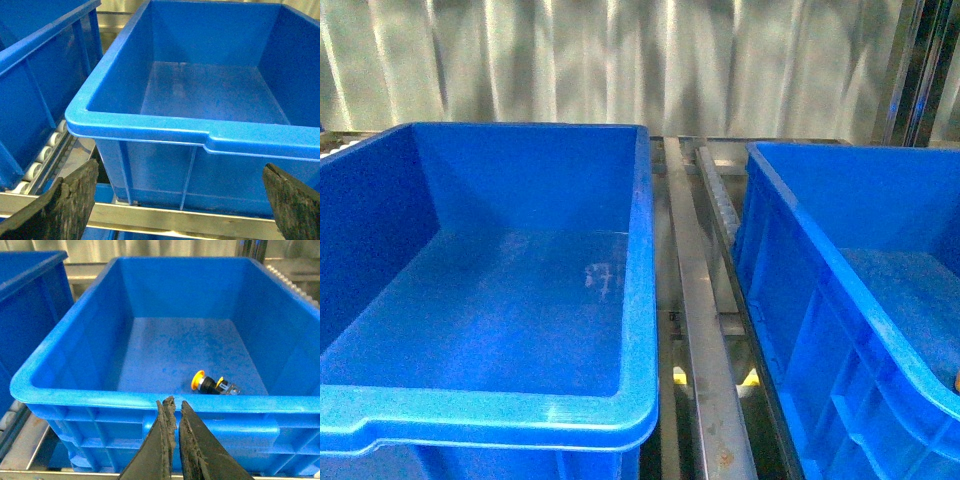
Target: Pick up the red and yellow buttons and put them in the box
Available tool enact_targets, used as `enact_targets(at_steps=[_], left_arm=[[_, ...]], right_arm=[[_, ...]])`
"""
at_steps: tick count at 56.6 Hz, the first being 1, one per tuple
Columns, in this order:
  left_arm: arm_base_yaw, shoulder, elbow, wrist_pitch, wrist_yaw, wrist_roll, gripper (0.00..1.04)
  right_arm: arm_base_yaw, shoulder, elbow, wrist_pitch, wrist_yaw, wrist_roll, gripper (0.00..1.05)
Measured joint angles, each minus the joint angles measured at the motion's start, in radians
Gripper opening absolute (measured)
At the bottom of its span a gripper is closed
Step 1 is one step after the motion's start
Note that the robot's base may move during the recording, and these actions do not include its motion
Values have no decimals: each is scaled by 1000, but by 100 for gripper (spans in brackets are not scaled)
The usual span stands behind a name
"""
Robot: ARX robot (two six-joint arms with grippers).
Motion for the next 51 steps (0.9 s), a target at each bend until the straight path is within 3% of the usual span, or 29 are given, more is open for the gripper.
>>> enact_targets(at_steps=[18,38,51], left_arm=[[0,0,0,0,0,0,97],[0,0,0,0,0,0,97],[0,0,0,0,0,0,97]], right_arm=[[0,-5,0,-2,1,0,7],[0,-5,0,-2,1,0,66],[0,-6,0,-2,1,0,100]])
